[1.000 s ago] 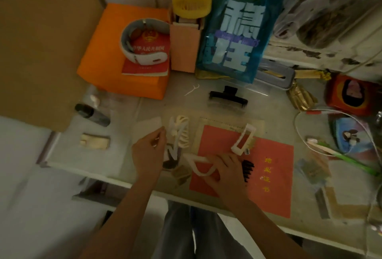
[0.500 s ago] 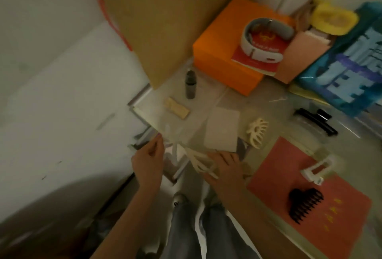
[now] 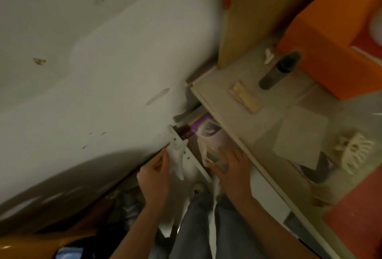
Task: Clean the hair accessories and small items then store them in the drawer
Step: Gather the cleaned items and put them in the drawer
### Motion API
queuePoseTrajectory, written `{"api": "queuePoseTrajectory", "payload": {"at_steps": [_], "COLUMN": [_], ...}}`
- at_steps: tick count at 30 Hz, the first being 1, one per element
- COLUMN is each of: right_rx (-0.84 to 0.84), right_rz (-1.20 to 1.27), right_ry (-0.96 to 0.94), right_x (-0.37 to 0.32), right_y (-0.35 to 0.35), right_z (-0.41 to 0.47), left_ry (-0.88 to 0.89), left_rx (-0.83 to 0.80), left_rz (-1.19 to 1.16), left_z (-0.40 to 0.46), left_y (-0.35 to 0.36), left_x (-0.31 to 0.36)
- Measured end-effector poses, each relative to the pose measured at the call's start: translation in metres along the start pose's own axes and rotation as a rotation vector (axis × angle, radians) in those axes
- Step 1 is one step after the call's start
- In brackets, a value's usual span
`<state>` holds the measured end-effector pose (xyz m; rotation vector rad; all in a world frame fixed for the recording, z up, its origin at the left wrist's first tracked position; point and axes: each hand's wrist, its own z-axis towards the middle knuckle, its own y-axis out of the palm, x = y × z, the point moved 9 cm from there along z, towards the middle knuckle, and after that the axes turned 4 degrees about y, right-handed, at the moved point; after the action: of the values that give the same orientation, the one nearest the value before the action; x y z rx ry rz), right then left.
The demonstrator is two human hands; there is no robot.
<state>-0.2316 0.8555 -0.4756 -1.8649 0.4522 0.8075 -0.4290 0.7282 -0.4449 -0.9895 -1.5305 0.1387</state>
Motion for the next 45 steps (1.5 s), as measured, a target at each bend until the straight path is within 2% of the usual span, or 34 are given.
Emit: {"api": "queuePoseTrajectory", "payload": {"at_steps": [8,15,18,23,31,34,39,45], "right_rx": [-0.118,-0.108,-0.1,-0.078,-0.098,-0.153,-0.102,-0.506], "right_rz": [0.088,-0.045,-0.064,-0.132,-0.343,-0.232,0.098,0.526], "right_ry": [0.141,0.215,0.186,0.193,0.172,0.197,0.205,0.389], "right_x": [0.067,0.128,0.14,0.151,0.156,0.153,0.125,0.088], "right_y": [0.084,0.16,0.187,0.21,0.22,0.212,0.169,0.148], "right_z": [0.052,0.108,0.122,0.128,0.131,0.131,0.105,0.03], "left_ry": [-0.187,-0.286,-0.323,-0.335,-0.34,-0.326,-0.318,-0.328], "left_rx": [0.072,0.065,0.074,0.051,0.043,0.03,0.024,0.014], "left_rz": [-0.025,-0.099,-0.118,-0.081,-0.165,-0.175,-0.22,-0.387], "left_z": [0.008,0.01,0.011,0.009,0.015,0.016,0.015,0.003], "left_y": [0.039,0.072,0.081,0.088,0.099,0.099,0.094,0.097], "left_x": [-0.089,-0.152,-0.172,-0.191,-0.192,-0.185,-0.162,-0.122]}}
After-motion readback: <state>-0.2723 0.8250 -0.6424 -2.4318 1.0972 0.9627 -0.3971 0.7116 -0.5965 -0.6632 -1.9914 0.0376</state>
